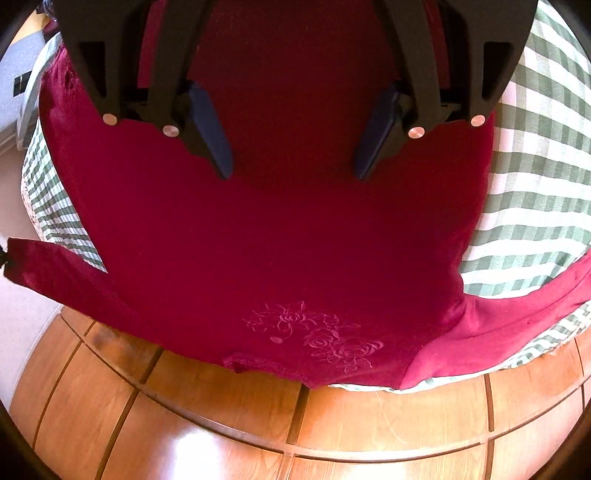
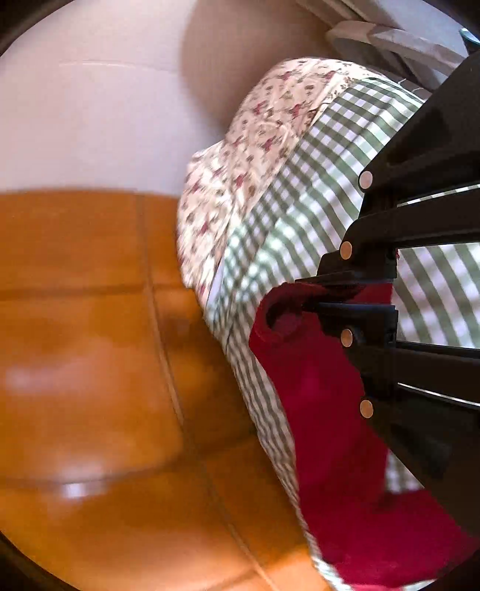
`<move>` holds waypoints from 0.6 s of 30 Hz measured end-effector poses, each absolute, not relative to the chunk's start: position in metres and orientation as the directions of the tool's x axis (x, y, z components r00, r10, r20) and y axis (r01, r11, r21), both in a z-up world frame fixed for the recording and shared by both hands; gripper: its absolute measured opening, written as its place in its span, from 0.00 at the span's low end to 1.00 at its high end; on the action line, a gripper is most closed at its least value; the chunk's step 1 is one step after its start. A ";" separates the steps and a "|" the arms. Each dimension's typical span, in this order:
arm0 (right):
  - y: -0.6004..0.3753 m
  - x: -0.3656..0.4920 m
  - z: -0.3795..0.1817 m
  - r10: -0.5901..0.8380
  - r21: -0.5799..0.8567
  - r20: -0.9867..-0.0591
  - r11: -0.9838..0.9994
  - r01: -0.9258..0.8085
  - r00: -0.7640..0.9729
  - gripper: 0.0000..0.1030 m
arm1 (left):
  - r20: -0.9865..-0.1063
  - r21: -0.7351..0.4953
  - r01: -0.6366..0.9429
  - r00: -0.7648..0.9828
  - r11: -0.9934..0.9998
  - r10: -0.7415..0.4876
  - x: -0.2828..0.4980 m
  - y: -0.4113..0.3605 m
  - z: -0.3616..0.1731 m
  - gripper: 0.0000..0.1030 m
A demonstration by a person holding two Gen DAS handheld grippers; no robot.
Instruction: Fold small clothes
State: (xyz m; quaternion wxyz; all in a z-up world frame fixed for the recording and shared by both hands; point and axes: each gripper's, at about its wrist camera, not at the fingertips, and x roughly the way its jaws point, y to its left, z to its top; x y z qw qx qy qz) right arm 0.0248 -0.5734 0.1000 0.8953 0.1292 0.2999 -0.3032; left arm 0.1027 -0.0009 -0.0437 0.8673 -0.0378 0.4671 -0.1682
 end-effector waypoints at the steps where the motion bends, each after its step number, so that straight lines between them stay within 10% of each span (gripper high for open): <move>1: -0.590 0.034 0.093 -0.477 0.045 -0.635 0.763 0.645 0.608 0.06 | -0.799 -0.221 0.254 0.506 0.941 -0.324 0.103 -0.002 -0.043 0.67; 10: -0.659 0.101 0.019 -0.459 0.020 -0.770 0.677 0.735 0.443 0.06 | -0.816 -0.190 0.247 0.499 0.950 -0.293 0.110 -0.009 -0.046 0.71; 13: -0.657 0.089 0.011 -0.418 0.119 -0.773 0.644 0.756 0.477 0.67 | -0.812 -0.193 0.245 0.503 0.950 -0.295 0.110 -0.009 -0.047 0.72; 18: -0.614 0.050 -0.010 -0.275 0.325 -0.758 0.627 0.708 0.592 0.74 | -0.807 -0.188 0.248 0.513 0.950 -0.294 0.109 -0.011 -0.048 0.76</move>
